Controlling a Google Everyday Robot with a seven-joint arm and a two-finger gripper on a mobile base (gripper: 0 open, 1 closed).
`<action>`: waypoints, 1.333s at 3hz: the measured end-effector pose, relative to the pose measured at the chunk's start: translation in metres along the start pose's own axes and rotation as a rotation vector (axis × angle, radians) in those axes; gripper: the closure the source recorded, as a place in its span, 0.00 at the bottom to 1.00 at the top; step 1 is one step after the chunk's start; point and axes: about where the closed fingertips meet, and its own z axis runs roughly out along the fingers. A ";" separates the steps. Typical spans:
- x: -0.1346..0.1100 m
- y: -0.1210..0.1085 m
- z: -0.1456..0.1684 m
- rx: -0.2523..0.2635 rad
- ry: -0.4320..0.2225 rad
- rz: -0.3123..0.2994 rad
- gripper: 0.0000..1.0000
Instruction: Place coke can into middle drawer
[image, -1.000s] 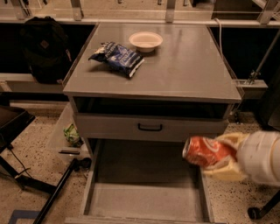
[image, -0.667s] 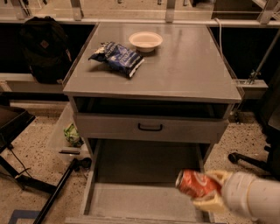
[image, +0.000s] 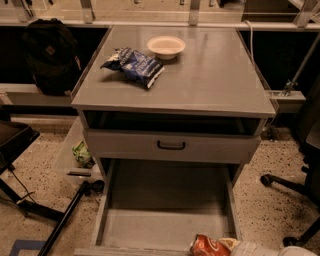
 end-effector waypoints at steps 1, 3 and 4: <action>-0.001 0.000 -0.001 0.003 0.000 -0.003 1.00; -0.075 -0.022 0.028 -0.021 -0.020 -0.089 1.00; -0.082 -0.049 0.069 -0.033 -0.019 -0.061 1.00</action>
Offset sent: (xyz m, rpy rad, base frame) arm 0.1036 0.0698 0.0424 -0.0187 -0.0687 0.1273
